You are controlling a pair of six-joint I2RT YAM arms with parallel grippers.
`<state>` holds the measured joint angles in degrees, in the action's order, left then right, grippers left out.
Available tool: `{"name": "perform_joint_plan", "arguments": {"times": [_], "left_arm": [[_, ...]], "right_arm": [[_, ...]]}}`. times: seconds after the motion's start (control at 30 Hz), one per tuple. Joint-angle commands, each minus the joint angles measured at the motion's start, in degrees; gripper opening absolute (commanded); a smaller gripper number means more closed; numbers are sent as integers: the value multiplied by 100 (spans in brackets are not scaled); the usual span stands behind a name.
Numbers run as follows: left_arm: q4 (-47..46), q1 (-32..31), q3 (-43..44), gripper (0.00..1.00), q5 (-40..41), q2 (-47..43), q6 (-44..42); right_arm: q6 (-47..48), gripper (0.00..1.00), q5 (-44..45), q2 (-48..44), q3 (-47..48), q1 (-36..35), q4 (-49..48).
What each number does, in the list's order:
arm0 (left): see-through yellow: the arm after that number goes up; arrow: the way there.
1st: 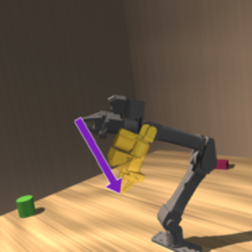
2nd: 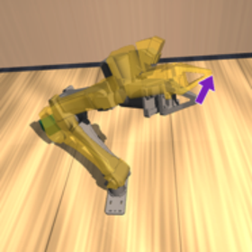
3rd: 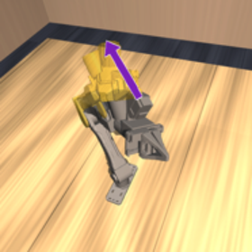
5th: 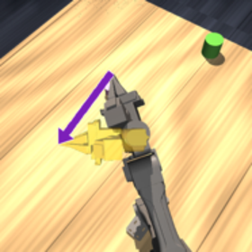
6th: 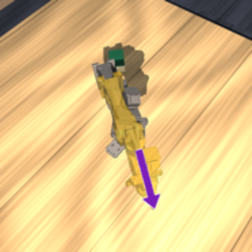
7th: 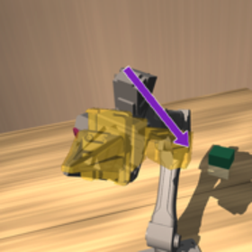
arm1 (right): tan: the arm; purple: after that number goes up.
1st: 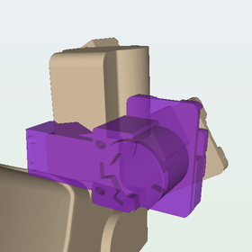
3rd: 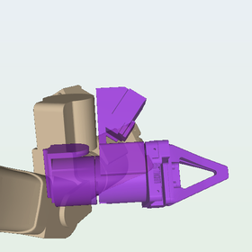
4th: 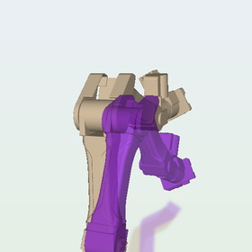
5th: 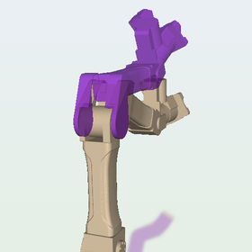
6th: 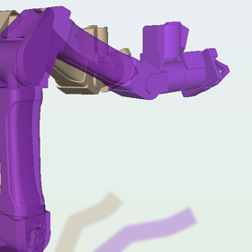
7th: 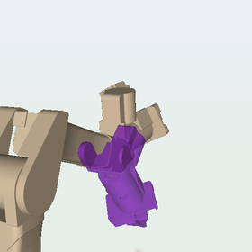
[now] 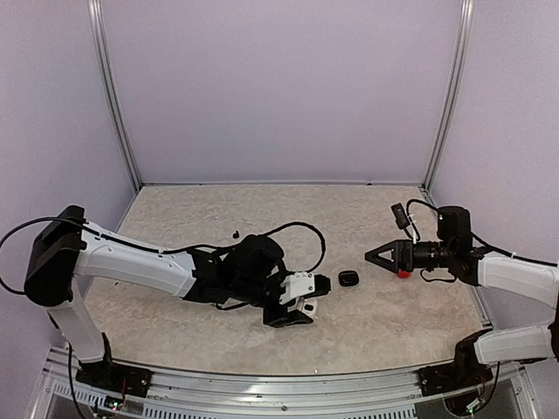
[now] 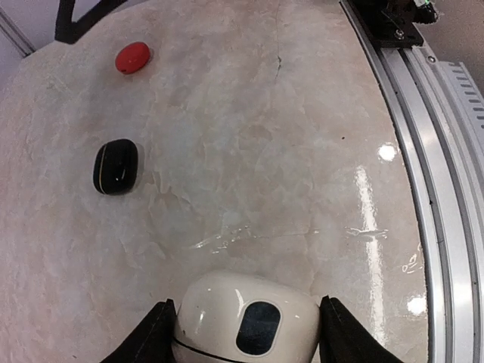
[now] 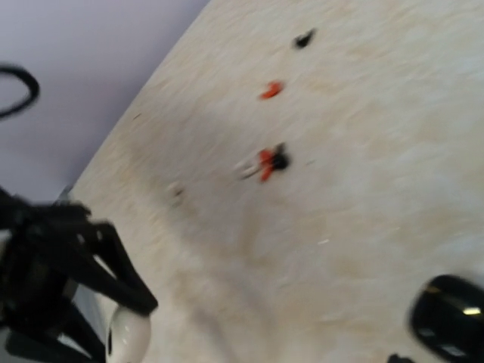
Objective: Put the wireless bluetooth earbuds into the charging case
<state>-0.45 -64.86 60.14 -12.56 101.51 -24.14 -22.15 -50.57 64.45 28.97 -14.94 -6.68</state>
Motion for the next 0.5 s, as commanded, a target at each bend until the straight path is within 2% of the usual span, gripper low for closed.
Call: {"name": "perform_joint_plan", "arguments": {"times": [0.0,0.23,0.47], "left_arm": [[-208,-212,132,37,529,-350,-586],[-38,-384,310,37,1082,-563,-1039],[-74,-448,282,37,1239,-732,-1219]], "right_arm": [[-190,80,-513,50,8,-344,68],[-452,75,-622,246,180,-1045,55],[-493,67,-614,664,437,-1815,149]]}}
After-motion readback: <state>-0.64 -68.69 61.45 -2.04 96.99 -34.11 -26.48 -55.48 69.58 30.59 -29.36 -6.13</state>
